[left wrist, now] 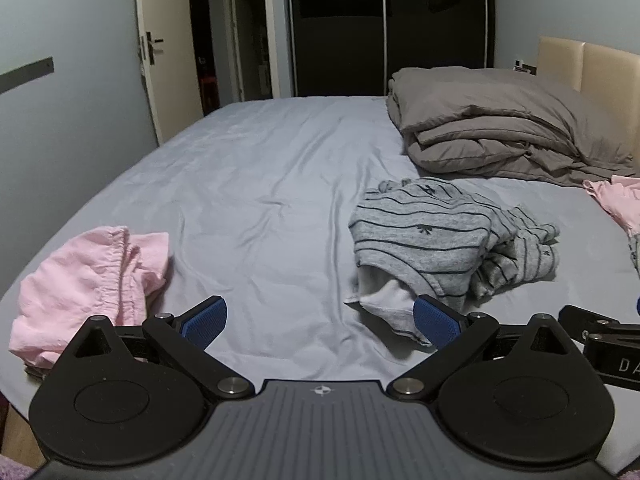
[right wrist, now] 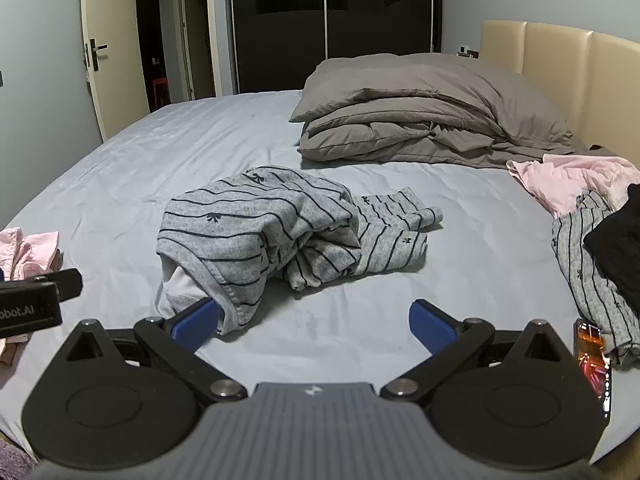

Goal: Fold clothes

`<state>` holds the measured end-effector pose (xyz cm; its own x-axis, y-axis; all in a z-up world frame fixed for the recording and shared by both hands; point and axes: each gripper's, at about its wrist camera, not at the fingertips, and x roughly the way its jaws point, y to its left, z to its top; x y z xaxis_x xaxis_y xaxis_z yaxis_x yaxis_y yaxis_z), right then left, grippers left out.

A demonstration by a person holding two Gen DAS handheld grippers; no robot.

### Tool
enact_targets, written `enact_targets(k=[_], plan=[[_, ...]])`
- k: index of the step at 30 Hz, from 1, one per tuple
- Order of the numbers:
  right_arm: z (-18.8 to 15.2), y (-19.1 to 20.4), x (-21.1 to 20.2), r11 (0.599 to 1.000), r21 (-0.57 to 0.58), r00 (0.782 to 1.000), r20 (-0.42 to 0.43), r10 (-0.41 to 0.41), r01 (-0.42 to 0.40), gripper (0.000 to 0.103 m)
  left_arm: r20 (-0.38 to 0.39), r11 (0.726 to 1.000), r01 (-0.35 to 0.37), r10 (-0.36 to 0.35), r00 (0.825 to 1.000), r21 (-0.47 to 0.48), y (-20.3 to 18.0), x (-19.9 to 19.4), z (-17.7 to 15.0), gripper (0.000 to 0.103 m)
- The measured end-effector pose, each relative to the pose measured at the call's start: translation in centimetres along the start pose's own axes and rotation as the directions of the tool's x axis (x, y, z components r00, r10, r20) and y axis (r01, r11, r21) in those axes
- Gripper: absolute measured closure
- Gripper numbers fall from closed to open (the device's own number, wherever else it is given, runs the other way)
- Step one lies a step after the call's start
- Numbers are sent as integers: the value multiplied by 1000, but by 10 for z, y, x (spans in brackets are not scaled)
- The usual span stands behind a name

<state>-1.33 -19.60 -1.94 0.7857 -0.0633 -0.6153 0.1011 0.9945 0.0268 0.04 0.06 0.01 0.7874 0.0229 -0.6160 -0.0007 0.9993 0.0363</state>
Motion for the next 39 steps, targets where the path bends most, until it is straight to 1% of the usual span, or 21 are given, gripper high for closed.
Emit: enact_targets(k=[7,9,11,13,15,39], plan=[[-3,14,-12,1000,-11,1000,3,4,-4,0,-29,999,30,-32,999,-41,16,8,8,1],[-4,18,-15,1000,-15,1000,4,5,-5,0,-28,999,23,-25,999,-47,19,8,7,1],[-5,22,-18,1000,-18,1000,5,7,-7,0,1,1000,3,-3,1000,-27,10,3,-1,1],[-6,26,-22,1000,-21,1000,6,8,-8,0,-2,1000,-3,3,1000,-22,8,3,-1,1],[-2,0,6,1000,14,999,-21,24,-24,0,-6,1000,-9,9,1000,-16,6,4,-1,1],[-3,11,4,999,-9,999,-33,34,-35,0,-28,1000,-17,16,999,-19,5,5,-2,1]])
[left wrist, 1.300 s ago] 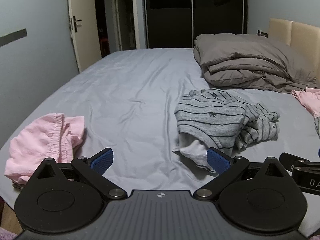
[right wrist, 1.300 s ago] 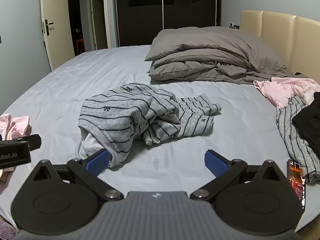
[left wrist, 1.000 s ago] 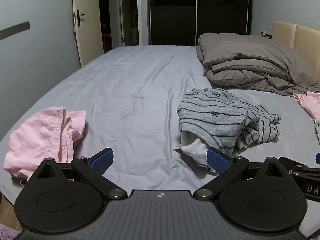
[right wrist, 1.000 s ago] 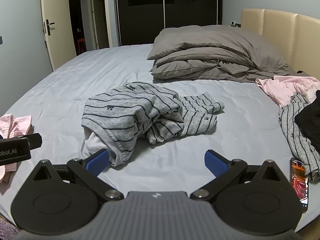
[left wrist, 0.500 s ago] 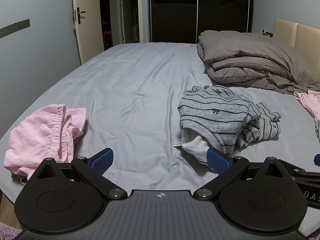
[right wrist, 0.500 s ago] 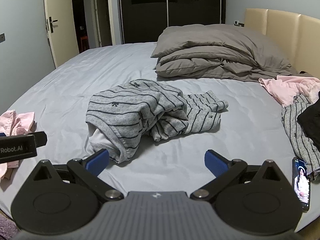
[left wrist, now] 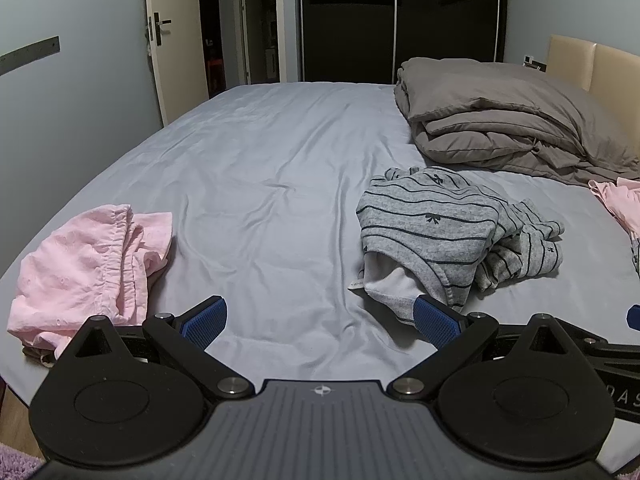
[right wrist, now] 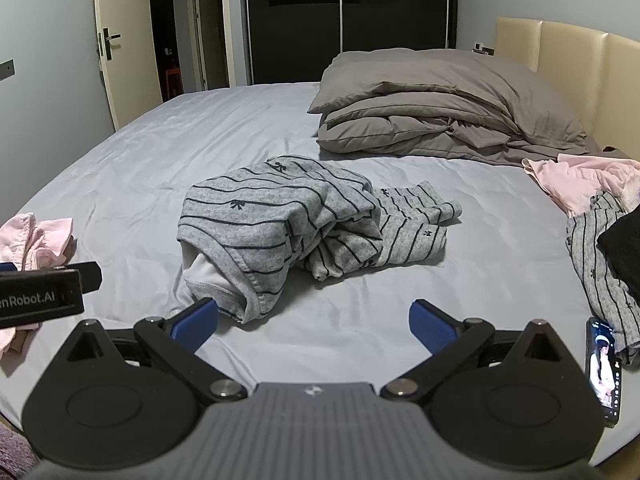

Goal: Fold clothes

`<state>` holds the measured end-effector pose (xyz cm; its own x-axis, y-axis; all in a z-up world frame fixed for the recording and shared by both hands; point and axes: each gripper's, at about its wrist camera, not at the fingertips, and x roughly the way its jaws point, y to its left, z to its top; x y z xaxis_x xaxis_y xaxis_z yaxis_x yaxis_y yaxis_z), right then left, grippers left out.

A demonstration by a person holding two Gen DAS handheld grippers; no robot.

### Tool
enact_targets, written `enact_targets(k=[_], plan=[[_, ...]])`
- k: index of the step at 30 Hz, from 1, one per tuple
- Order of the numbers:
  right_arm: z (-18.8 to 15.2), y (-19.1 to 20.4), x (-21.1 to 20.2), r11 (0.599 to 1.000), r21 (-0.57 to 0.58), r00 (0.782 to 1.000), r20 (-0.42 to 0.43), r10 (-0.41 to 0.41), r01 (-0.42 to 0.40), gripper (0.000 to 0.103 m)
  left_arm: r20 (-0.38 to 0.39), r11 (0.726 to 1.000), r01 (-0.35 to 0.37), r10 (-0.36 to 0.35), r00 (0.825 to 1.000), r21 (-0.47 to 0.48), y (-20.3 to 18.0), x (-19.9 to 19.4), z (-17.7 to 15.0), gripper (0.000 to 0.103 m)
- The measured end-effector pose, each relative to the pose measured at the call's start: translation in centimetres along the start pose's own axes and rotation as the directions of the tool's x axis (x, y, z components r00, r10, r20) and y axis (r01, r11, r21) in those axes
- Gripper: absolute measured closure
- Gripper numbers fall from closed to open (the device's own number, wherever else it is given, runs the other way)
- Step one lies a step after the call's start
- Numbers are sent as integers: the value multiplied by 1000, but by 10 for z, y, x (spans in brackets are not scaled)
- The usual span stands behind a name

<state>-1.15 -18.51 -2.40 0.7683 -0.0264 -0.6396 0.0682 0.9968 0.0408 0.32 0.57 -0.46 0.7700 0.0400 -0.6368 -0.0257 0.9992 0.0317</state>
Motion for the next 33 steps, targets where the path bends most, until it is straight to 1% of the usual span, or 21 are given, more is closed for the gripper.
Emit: enact_targets(k=[13,28,30,33], plan=[[0,-3,-1,1000,8,1000,-5,6,-6,0,-4,1000,4,-4,1000,12,3,0,-1,1],[0,-7,-12,1000,-3,1000,-11,21,-22,0,-17,1000,9,-9,1000,0,6,1,-2,1],[-2,4,2,1000,-3,1000,-13,22,-22,0,-19,1000,12,-12,1000,0,6,2,-3,1],[-3,2,5,1000,3,1000,-14,27,-27,0,-24,1000,19,-19,1000,4,5,4,-4,1]])
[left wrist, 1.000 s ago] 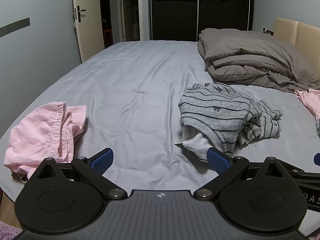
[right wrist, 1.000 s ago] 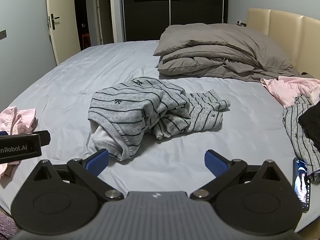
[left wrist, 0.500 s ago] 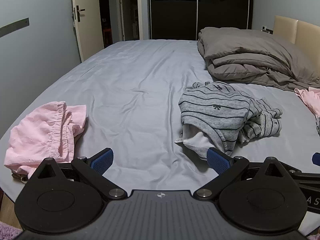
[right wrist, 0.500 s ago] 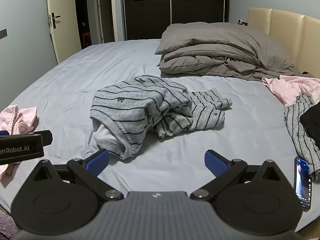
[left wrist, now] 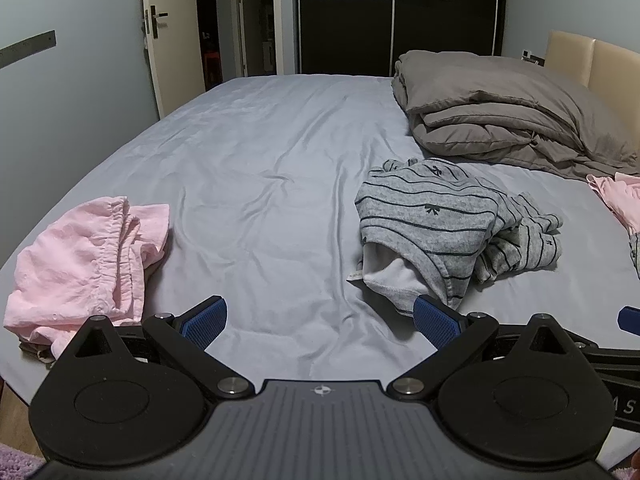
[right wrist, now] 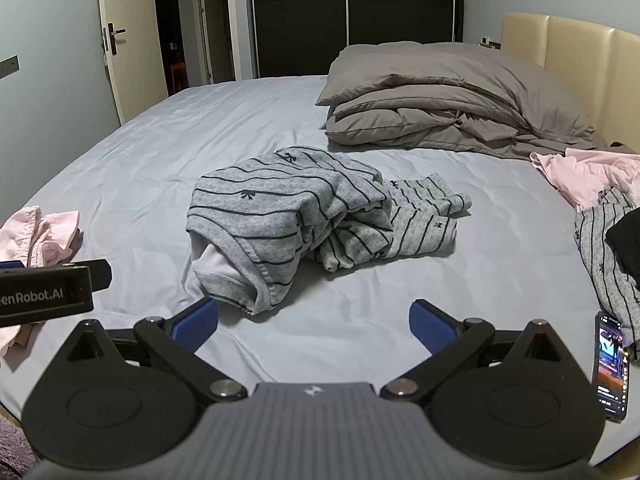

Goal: Fold clothes

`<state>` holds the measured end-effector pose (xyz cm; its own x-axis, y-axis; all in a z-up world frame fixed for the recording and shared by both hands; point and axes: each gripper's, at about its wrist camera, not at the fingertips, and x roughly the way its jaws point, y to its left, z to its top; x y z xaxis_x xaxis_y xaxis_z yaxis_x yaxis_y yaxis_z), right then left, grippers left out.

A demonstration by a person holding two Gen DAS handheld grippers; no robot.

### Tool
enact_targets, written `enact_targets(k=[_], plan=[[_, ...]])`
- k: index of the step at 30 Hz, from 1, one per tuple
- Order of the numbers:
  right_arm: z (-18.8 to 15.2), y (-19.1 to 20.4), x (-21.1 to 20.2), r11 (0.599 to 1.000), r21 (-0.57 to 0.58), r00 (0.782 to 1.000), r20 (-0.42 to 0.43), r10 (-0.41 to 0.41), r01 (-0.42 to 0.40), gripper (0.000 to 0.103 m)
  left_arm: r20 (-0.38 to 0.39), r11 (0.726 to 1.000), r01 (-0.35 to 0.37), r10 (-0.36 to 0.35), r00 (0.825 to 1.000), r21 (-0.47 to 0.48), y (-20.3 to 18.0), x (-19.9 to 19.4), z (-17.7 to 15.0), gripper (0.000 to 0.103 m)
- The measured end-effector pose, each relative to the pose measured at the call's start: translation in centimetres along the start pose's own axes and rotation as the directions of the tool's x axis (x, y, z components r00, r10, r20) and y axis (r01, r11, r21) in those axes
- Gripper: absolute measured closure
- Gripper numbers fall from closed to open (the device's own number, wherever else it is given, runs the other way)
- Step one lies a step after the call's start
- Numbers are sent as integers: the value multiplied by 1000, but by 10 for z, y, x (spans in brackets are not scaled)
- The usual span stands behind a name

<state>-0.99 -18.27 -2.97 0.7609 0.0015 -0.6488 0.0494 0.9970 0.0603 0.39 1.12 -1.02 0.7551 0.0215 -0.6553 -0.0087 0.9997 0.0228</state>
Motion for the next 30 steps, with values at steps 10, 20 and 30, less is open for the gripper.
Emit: enact_targets(k=[10,20,30], plan=[[-7,-8,11,1000,1,998,53,15,-15,0,-37,999,50,-50,998,-6,2,18,-12,2],[-16,-5,41,996,-11,995,47,90,-89,6,-29,999,35,-34,999,28,-2,49,-13,24],[-13,9,92,995,-24,995,-22,98,-99,32,-47,999,38,-36,998,39,-4,80,-11,33]])
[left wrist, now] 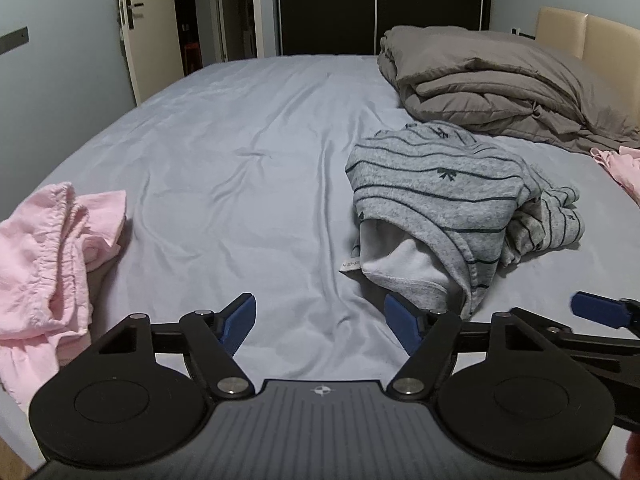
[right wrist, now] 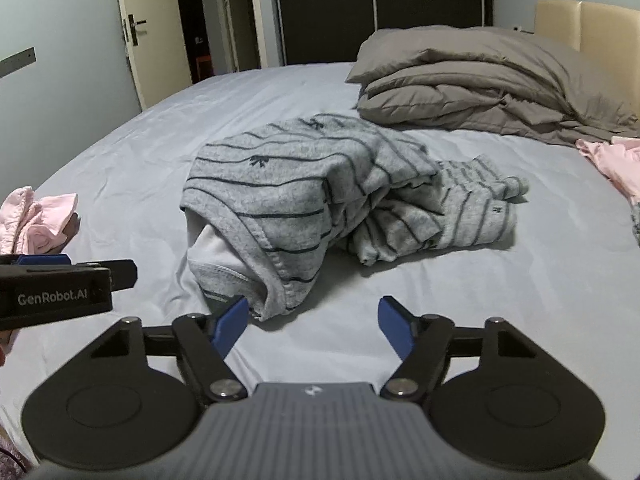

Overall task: Fold clothes
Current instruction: 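Move the right gripper to the shirt hem and close on it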

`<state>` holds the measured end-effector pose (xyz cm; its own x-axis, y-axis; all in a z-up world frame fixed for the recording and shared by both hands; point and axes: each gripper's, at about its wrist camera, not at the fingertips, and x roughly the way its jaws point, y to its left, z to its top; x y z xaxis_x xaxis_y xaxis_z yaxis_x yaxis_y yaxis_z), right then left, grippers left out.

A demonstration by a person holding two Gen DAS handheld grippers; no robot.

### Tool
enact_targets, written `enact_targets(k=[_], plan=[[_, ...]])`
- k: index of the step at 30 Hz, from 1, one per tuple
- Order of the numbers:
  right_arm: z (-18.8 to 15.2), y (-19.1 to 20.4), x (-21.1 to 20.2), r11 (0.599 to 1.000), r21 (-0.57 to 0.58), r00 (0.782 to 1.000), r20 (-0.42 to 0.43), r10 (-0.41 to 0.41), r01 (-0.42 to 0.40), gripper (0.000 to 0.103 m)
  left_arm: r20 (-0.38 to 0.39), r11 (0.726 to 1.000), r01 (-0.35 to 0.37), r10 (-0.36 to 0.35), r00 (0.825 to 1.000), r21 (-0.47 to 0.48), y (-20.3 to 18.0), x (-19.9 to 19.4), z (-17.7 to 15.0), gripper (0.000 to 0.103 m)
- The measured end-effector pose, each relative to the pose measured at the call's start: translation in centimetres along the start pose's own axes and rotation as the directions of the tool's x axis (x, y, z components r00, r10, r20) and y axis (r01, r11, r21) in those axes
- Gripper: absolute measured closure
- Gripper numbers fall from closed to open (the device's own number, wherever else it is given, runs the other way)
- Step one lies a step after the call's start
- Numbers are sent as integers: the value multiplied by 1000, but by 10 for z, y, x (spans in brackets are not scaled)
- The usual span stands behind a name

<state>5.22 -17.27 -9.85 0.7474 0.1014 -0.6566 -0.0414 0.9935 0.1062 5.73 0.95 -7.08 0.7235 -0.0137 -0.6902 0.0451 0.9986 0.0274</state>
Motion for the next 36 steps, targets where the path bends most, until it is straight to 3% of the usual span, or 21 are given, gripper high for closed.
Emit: enact_targets(k=[11,17,19,24,36], plan=[[6,8,54,999,-42,999,-49,17,-19,36,-25,1000,-3,3,1000,-9,-2,37,7,36],[4,5,73,999,-29,996,-89,32,-35,57,-33,1000,-20,19,999,-18,3,46,6,36],[7,5,66,999,-33,996,-81,32,-35,76,-35,999,-25,24,999,-20,4,48,6,36],[12,5,48,998,-43,998,-62,32,-35,91,-45,1000,-27,27,999,-12,0,49,5,36],[29,9,-12,996,-80,999,-1,37,-37,94,24,996,5,-7,1000,89,-8,-4,-3,35]])
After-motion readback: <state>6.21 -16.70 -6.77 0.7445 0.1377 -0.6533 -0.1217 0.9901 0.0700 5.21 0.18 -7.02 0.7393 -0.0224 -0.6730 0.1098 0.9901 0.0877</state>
